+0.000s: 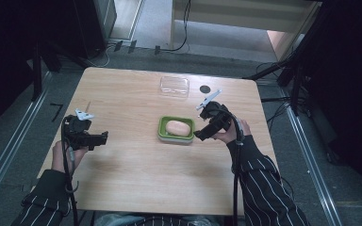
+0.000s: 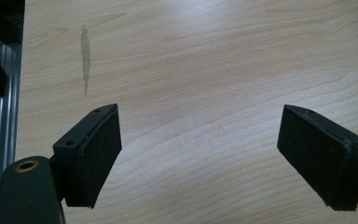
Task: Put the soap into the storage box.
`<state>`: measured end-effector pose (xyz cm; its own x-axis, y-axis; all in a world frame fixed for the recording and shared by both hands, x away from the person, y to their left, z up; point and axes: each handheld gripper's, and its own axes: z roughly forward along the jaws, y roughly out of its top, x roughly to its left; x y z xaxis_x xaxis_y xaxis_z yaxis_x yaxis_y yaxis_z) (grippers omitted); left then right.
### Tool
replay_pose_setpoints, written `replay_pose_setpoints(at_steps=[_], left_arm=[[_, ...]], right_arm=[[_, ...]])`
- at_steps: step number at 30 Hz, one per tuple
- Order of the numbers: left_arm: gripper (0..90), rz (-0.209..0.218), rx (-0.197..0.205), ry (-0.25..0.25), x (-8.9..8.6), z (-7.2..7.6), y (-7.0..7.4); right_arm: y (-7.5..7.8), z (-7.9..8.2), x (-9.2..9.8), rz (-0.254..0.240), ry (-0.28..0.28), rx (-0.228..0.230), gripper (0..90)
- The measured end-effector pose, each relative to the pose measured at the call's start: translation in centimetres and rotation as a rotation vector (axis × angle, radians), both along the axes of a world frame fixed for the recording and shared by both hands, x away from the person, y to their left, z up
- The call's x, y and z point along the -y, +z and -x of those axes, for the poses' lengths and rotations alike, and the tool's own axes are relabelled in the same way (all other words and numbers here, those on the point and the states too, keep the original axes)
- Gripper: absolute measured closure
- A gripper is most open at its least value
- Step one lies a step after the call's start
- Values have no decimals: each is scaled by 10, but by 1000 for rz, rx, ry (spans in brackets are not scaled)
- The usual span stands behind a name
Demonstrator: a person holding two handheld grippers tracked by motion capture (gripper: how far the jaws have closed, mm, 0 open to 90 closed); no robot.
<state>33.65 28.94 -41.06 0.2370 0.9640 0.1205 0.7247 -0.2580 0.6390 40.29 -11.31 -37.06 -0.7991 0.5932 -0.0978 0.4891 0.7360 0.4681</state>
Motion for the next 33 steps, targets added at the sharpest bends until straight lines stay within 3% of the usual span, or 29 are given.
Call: replay_pose_setpoints(at_steps=[18, 33], left_arm=[[144, 1, 3, 1, 0, 0, 0], [144, 2, 3, -4, 0, 1, 1]], right_arm=[[-16, 23, 26, 16, -93, -5, 103], [-39, 44, 51, 15, -158, -17, 103]])
